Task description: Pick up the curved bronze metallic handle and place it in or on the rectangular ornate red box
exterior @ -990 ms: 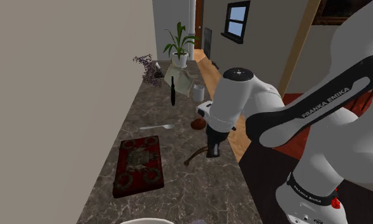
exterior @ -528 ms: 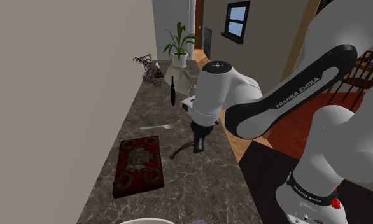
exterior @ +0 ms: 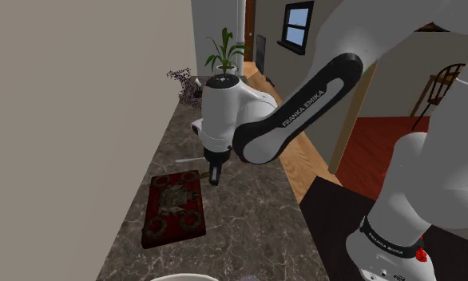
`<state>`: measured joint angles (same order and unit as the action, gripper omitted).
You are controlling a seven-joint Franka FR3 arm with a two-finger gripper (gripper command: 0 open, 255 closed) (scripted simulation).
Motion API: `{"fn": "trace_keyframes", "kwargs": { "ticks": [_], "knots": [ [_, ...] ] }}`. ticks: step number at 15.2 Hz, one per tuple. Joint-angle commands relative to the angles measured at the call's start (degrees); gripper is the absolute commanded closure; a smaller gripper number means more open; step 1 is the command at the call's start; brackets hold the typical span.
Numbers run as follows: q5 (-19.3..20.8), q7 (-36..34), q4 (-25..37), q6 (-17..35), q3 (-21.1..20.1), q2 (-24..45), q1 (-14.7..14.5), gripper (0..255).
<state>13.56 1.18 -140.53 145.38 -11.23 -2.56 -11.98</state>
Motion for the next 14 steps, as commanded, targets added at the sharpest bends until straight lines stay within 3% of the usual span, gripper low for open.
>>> {"fn": "trace_keyframes", "kwargs": {
  "ticks": [1,7,14],
  "knots": [
    [1.0,-0.8,5.5,-1.5,-0.2,4.2,0.0,255],
    [3.2,-1.8,21.9,-6.1,0.1,16.6,-0.9,255],
    [5.2,-3.5,22.3,-2.9,0.9,20.4,-1.5,255]
  ]
}}
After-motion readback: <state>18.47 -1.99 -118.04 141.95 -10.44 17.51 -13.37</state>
